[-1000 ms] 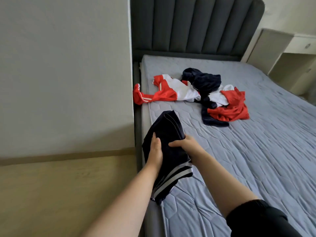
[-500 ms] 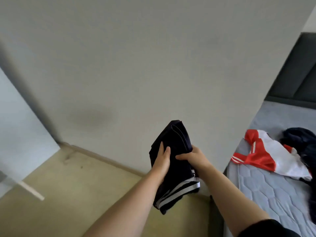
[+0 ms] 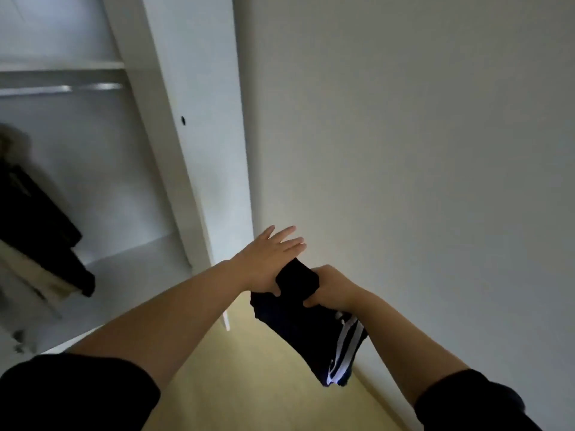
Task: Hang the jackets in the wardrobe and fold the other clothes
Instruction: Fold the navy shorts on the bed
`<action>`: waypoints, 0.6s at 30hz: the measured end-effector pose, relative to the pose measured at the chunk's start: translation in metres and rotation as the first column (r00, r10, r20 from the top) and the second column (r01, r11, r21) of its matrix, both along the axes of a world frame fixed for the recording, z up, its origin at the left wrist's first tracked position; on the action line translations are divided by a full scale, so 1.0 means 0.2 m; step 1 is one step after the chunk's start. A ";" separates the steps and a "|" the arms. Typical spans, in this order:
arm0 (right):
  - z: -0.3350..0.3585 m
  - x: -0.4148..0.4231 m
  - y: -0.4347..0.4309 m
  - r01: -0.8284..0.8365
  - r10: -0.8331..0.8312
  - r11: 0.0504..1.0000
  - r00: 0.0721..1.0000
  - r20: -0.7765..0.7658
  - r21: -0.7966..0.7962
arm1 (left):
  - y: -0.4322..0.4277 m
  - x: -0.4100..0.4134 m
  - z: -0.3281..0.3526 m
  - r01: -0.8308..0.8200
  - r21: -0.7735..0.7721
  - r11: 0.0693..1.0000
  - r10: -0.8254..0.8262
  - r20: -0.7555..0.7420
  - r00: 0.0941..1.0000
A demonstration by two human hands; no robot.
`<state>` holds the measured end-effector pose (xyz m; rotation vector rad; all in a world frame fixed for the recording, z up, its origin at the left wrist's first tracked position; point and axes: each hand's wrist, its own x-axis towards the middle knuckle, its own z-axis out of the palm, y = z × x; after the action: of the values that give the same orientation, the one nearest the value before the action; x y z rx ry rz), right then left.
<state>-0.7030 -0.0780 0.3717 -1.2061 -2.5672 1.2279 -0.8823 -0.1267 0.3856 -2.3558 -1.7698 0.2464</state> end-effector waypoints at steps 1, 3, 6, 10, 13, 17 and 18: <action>0.05 -0.19 -0.04 -0.113 0.110 0.991 0.993 0.048 0.067 | -0.06 -0.17 0.06 -0.072 -0.099 0.993 0.069 -0.032 0.997; 0.15 -0.56 -0.16 -0.292 0.277 0.944 0.955 0.108 0.154 | -0.21 -0.49 0.16 -0.187 -0.242 0.952 0.180 -0.050 0.982; 0.30 -1.08 -0.30 -0.439 0.416 0.872 0.897 0.148 0.217 | -0.44 -0.97 0.30 -0.300 -0.358 0.884 0.335 0.038 0.942; 0.45 -1.67 -0.47 -0.564 0.545 0.785 0.826 0.145 0.256 | -0.75 -1.53 0.43 -0.418 -0.388 0.822 0.518 0.202 0.832; 0.51 -2.02 -0.52 -0.597 0.589 0.746 0.798 0.127 0.294 | -0.90 -1.84 0.50 -0.473 -0.330 0.817 0.562 0.273 0.780; 0.64 -2.51 -0.52 -0.609 0.629 0.693 0.772 0.090 0.385 | -0.99 -2.26 0.64 -0.561 -0.199 0.804 0.593 0.344 0.728; 0.66 -2.61 -0.49 -0.606 0.631 0.688 0.771 0.084 0.400 | -1.00 -2.36 0.68 -0.582 -0.160 0.798 0.596 0.362 0.717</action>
<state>-1.2260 -0.1766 0.5036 -0.1924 -3.0728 0.6726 -1.3533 -0.3269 0.5210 -1.8614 -2.7107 -0.1427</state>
